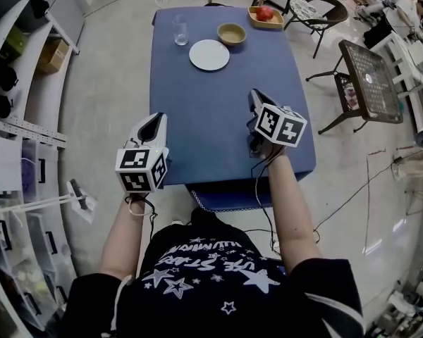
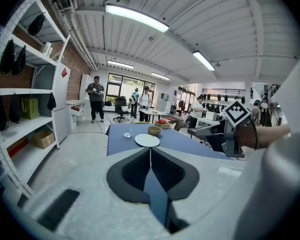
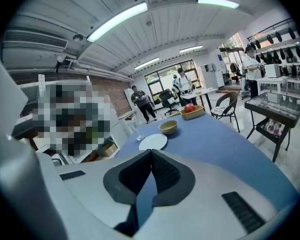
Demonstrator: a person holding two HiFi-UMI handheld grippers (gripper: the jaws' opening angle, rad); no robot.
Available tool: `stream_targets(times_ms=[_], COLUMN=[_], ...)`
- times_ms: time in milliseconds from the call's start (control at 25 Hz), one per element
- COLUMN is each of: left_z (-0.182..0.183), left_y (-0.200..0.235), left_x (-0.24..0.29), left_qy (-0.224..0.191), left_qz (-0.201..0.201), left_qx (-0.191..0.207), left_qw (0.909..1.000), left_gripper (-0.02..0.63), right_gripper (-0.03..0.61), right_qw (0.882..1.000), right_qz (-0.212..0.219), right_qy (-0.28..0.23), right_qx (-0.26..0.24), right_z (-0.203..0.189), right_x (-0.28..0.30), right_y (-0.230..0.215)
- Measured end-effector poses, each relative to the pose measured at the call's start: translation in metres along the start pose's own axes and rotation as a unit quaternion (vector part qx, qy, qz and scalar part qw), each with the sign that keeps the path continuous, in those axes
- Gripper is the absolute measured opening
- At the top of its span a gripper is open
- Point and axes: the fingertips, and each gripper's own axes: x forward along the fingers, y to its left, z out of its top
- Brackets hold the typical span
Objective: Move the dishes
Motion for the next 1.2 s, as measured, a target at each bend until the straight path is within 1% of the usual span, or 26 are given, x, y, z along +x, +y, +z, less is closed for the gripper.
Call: stream_targets(times_ms=[200,400,760,960,1120,1200], left_z=[-0.021,-0.038,-0.076,-0.097,-0.112,-0.117], left_y=[0.001,-0.002,-0.015,-0.027,-0.034,-0.038], left_x=[-0.042,-0.098,-0.197,-0.223,-0.235,-0.240], left_qy=[0.005,0.009,0.005,0.004,0.015,0.022], left_qz=[-0.023,-0.044,-0.069,-0.085,-0.084,-0.081], left_qx=[-0.004,0.008,0.020,0.024,0.010,0.010], left_qw=[0.9997,0.9989,0.9974,0.9961,0.9963,0.9965], left_gripper=[0.023,0.023,0.023,0.023,0.023,0.023], right_gripper=[0.003,0.003,0.003,0.003,0.003,0.003], right_qw=[1.000,0.999,0.999,0.999,0.999,0.999], right_qz=[-0.019,-0.035,-0.034,-0.032,-0.035,-0.033], right_qy=[-0.011,-0.016,-0.033,-0.036,-0.023,-0.017], right_qx=[-0.009,-0.009,-0.003,-0.001,0.001,0.000], right_z=[-0.025,-0.055,-0.116,-0.148,-0.166,-0.169], right_x=[-0.038,-0.084,-0.174,-0.209,-0.227,-0.232], right_y=[0.030,0.065,0.121,0.136,0.138,0.136])
